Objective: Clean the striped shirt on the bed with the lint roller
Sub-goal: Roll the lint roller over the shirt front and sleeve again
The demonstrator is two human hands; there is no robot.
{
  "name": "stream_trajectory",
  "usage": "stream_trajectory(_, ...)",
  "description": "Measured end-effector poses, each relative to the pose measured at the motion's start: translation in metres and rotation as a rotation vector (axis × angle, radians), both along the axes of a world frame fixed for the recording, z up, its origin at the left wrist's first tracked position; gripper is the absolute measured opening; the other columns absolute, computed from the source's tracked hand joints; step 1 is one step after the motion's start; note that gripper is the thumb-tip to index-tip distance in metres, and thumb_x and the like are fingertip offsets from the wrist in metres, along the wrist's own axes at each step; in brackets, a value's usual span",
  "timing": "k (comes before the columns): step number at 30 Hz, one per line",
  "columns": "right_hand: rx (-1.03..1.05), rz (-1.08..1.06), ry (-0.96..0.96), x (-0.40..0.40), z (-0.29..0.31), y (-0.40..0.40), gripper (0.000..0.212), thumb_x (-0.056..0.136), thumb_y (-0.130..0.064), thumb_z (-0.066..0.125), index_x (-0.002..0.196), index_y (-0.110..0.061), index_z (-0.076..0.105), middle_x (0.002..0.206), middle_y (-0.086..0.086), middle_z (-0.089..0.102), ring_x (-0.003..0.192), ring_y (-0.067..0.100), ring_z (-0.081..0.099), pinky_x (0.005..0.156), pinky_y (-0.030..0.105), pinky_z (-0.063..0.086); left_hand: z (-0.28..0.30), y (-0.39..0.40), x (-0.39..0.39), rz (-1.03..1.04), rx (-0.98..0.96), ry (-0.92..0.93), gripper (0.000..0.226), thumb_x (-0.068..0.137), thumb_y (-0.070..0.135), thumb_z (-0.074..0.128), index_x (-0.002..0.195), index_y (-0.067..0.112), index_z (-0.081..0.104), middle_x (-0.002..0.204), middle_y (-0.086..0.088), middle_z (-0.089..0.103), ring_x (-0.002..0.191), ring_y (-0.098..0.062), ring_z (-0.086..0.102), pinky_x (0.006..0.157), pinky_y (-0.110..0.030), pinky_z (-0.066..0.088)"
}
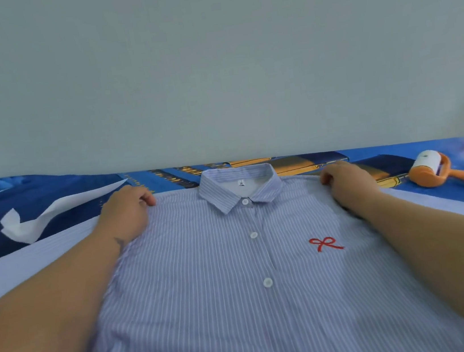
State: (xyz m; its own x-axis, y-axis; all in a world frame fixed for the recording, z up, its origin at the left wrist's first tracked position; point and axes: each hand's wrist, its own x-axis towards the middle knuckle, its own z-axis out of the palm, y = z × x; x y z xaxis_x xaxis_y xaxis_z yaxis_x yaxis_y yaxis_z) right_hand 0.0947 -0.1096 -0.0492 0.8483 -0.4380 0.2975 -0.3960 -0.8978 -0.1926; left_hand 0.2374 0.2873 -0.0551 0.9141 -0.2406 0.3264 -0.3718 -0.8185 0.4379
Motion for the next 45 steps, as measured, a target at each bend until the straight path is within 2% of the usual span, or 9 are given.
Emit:
stream_trajectory(8,0.06,0.037,0.128,-0.005,0.005,0.001,0.027,0.094,-0.013,0.044,0.114,-0.018,0.061,0.126,0.008,0.051,0.108,0.026,0.055,0.093,0.037,0.046,0.005,-0.003,-0.006,0.065,0.098,-0.012,0.028,0.091,0.016,0.05,0.084,0.033,0.07,0.115,-0.001,0.061,0.112,-0.028,0.053,0.096,-0.046,0.043)
stream_trajectory(14,0.08,0.221,0.272,-0.07,0.018,0.05,0.048,0.097,-0.045,0.041,0.141,-0.025,0.044,0.153,0.004,0.033,0.139,0.028,0.031,0.115,0.044,0.026,0.011,-0.005,-0.071,-0.25,0.064,-0.063,0.024,0.093,0.016,0.051,0.103,0.022,0.072,0.119,-0.001,0.063,0.117,-0.021,0.052,0.106,-0.04,0.038)
stream_trajectory(20,0.079,0.295,0.381,-0.153,0.02,0.095,0.067,0.091,-0.066,0.03,0.15,-0.035,0.022,0.16,0.0,0.016,0.147,0.024,0.014,0.119,0.048,0.014,0.009,0.006,-0.165,-0.322,0.135,0.006,0.025,0.094,0.025,0.048,0.109,0.024,0.068,0.116,0.003,0.062,0.11,-0.017,0.055,0.1,-0.04,0.043)
stream_trajectory(23,0.052,0.291,0.418,-0.192,0.022,0.112,0.095,0.07,-0.086,0.011,0.152,-0.037,0.012,0.162,-0.002,0.01,0.148,0.023,0.009,0.118,0.048,0.011,0.009,0.021,-0.208,-0.271,0.133,-0.038,0.027,0.096,0.028,0.047,0.116,0.023,0.064,0.123,0.002,0.059,0.114,-0.018,0.052,0.099,-0.037,0.043)
stream_trajectory(28,0.103,0.253,0.348,-0.244,0.024,0.121,0.07,0.089,-0.065,0.033,0.15,-0.034,0.018,0.16,0.0,0.018,0.147,0.024,0.015,0.119,0.046,0.016,0.008,0.059,-0.259,0.043,0.146,-0.099,0.025,0.093,0.033,0.049,0.113,0.018,0.052,0.12,-0.005,0.051,0.111,-0.028,0.046,0.087,-0.042,0.045)
stream_trajectory(31,0.131,0.155,0.293,-0.279,0.023,0.11,0.052,0.099,-0.038,0.043,0.148,-0.03,0.027,0.155,0.005,0.026,0.144,0.029,0.02,0.115,0.045,0.023,0.009,0.095,-0.283,0.212,0.176,0.048,0.028,0.092,0.035,0.049,0.112,0.017,0.044,0.119,-0.01,0.043,0.11,-0.031,0.042,0.084,-0.043,0.044)
stream_trajectory(35,0.102,-0.061,0.281,-0.315,0.016,0.101,0.047,0.098,-0.027,0.04,0.144,-0.025,0.031,0.147,0.01,0.03,0.136,0.034,0.027,0.106,0.05,0.036,0.008,0.125,-0.311,0.212,0.138,0.16,0.025,0.093,0.038,0.045,0.108,0.018,0.042,0.106,-0.004,0.052,0.094,-0.024,0.054,0.079,-0.04,0.048)
stream_trajectory(40,0.157,-0.245,0.233,-0.329,0.017,0.107,0.041,0.093,-0.018,0.036,0.133,-0.028,0.035,0.136,0.013,0.036,0.129,0.035,0.032,0.096,0.053,0.038,0.009,0.125,-0.335,0.192,0.197,0.072,0.011,0.097,0.031,0.034,0.092,0.023,0.039,0.078,0.001,0.057,0.069,-0.019,0.055,0.063,-0.036,0.047)
stream_trajectory(45,0.168,-0.214,0.183,-0.34,0.017,0.102,0.024,0.092,-0.008,0.033,0.108,-0.024,0.04,0.099,0.011,0.052,0.086,0.031,0.054,0.078,0.046,0.051,0.014,0.129,-0.347,0.235,0.298,-0.048,0.01,0.093,0.02,0.031,0.087,0.019,0.039,0.071,-0.001,0.057,0.063,-0.02,0.054,0.054,-0.033,0.04)
